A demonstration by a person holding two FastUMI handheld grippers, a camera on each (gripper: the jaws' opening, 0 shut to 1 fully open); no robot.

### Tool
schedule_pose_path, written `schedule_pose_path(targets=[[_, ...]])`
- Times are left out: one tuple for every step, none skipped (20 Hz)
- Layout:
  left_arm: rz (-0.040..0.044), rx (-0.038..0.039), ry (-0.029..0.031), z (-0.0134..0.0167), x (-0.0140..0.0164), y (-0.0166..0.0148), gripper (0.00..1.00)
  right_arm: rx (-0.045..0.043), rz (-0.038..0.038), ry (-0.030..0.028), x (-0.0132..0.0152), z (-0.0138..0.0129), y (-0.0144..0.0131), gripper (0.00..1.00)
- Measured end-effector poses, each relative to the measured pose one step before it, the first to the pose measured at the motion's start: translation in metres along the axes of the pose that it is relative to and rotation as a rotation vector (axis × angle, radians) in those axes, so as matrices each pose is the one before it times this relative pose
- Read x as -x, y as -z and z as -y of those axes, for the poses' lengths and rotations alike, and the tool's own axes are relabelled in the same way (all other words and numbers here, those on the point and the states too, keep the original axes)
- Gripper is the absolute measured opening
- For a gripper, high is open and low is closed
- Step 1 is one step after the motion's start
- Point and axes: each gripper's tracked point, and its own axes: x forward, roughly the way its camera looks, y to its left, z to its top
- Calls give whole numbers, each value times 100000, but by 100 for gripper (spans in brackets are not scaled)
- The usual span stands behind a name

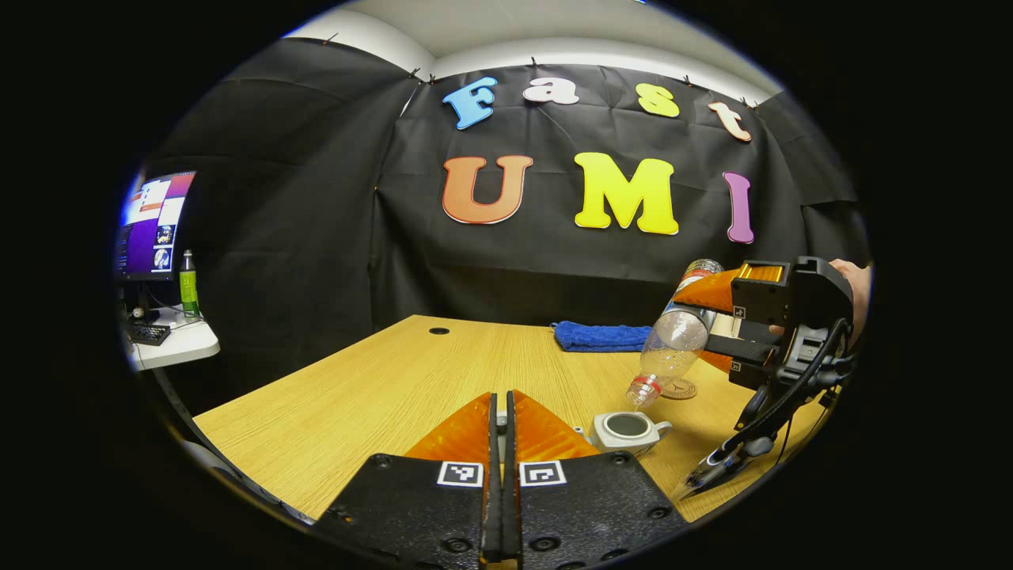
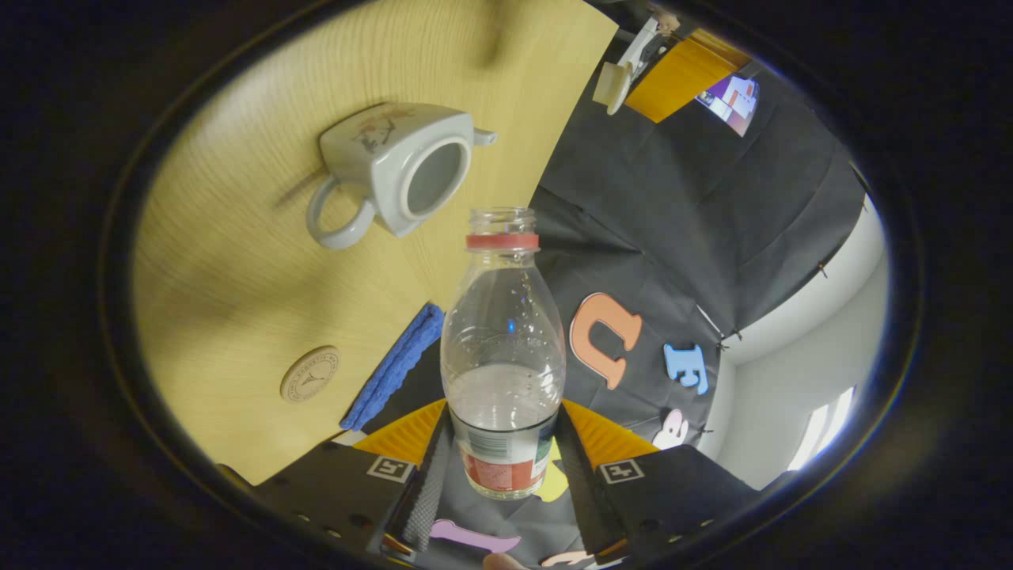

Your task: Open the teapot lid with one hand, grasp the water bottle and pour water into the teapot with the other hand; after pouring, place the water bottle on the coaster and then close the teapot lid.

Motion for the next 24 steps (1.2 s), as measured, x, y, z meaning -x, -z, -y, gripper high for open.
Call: schedule_pose_path(targets=[[253, 340, -337, 12, 57, -84, 3, -249, 81, -268, 98, -30, -87, 70], [380, 293, -159, -142, 68, -67, 3, -631, 310, -308, -130, -42, -46, 70], [128, 70, -244, -93, -41, -76, 3, -936, 137, -330, 37, -98, 43, 70], [99, -25, -272, -88, -20, -37, 3, -1436, 58, -417, 65, -190, -20, 70], [161, 67, -299, -65, 86, -120, 3, -1703, 243, -315, 91, -174, 40, 70], [45, 182, -196, -82, -31, -41, 3, -1420, -36, -517, 51, -110, 2, 70], [161, 320, -153, -6, 47, -166, 3, -1410, -131, -425, 129, -113, 123, 70], [194, 123, -11, 39, -16, -100, 3, -1504, 8, -243, -1, 89, 87, 70], [207, -78, -132, 40, 83, -148, 3, -1709, 110, -263, 42, 43, 129, 70], [284, -136, -140, -41, 121, -145, 3, -2524, 1, -634, 4, -174, 101, 70], [212, 6, -79, 12, -101, -142, 3, -3633, 201, -1272, 9, -300, 89, 70], [273, 150, -185, 18, 108, -70, 3, -4260, 339, -1575, 38, -317, 22, 71], [303, 150, -87, 22, 20, -220, 3, -4454, 244, -1517, 23, -418, -24, 70], [278, -67, 38, 80, 83, -192, 3, -4322, 60, -1404, 97, -200, -131, 70], [260, -253, -156, 21, 31, -13, 3, -4762, 236, -1603, 60, -351, 79, 70], [172, -375, -220, -14, 93, -197, 3, -5208, -56, -1680, 8, -394, 48, 71], [141, -256, -407, -53, 72, -158, 3, -5392, -55, -1558, -29, -242, 130, 71], [-44, 17, -332, -202, 15, 29, 3, -6253, 159, -726, -44, -77, -38, 70], [-212, 485, -207, -29, 174, -63, 3, -6693, 95, -614, -39, 138, 74, 70], [-104, 669, -220, 74, -58, -159, 3, -6853, 503, -981, -85, -36, -148, 71], [-354, 496, 31, 129, 37, -10, 3, -6717, 155, -800, -105, 193, -99, 71], [67, 231, 565, 383, 105, -154, 3, -6775, 399, -462, -26, 260, -131, 71], [278, -376, 402, 327, 134, -214, 3, -7131, 283, -194, 179, 311, -64, 71], [445, -702, 534, 331, 38, -300, 3, -7714, 230, -471, 214, 440, 47, 71]])
